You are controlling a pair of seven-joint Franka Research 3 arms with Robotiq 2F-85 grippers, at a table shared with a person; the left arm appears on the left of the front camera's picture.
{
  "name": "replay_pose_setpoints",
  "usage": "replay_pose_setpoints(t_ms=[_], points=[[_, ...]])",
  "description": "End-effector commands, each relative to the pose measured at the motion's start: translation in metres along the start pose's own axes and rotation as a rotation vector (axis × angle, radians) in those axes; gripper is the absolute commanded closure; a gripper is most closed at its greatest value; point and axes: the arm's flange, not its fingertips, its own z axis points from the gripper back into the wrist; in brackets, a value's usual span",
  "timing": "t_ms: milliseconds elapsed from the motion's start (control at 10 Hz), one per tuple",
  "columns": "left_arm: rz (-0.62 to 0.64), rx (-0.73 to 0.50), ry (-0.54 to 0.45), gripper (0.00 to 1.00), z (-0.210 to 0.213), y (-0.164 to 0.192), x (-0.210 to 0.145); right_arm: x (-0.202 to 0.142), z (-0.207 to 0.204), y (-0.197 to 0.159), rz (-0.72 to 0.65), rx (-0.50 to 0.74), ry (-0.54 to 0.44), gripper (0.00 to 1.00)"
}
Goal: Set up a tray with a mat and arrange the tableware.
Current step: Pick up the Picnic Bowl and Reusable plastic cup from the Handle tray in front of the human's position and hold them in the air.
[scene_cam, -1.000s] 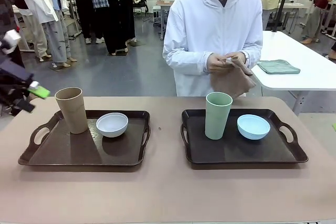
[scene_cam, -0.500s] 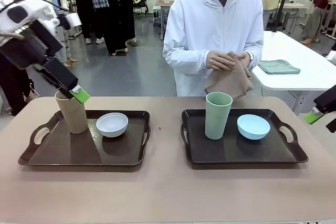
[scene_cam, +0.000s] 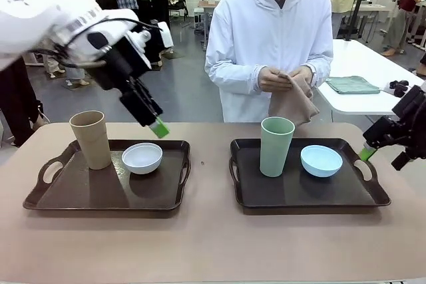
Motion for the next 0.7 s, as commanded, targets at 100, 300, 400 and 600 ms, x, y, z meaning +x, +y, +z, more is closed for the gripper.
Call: replay_pose_setpoints(t_ms=[100,300,400,600], points=[[0.000,0.000,0.000,0.00,0.000,0.000,0.000,0.000,0.000,0.000,0.000,0.000,0.000,0.00],[0.000,0.000,0.000,0.00,0.000,0.000,0.000,0.000,0.000,0.000,0.000,0.000,0.000,0.00],[0.000,0.000,0.000,0.00,0.000,0.000,0.000,0.000,0.000,0.000,0.000,0.000,0.000,0.00],[0.000,0.000,0.000,0.00,0.000,0.000,0.000,0.000,0.000,0.000,0.000,0.000,0.000,0.00]])
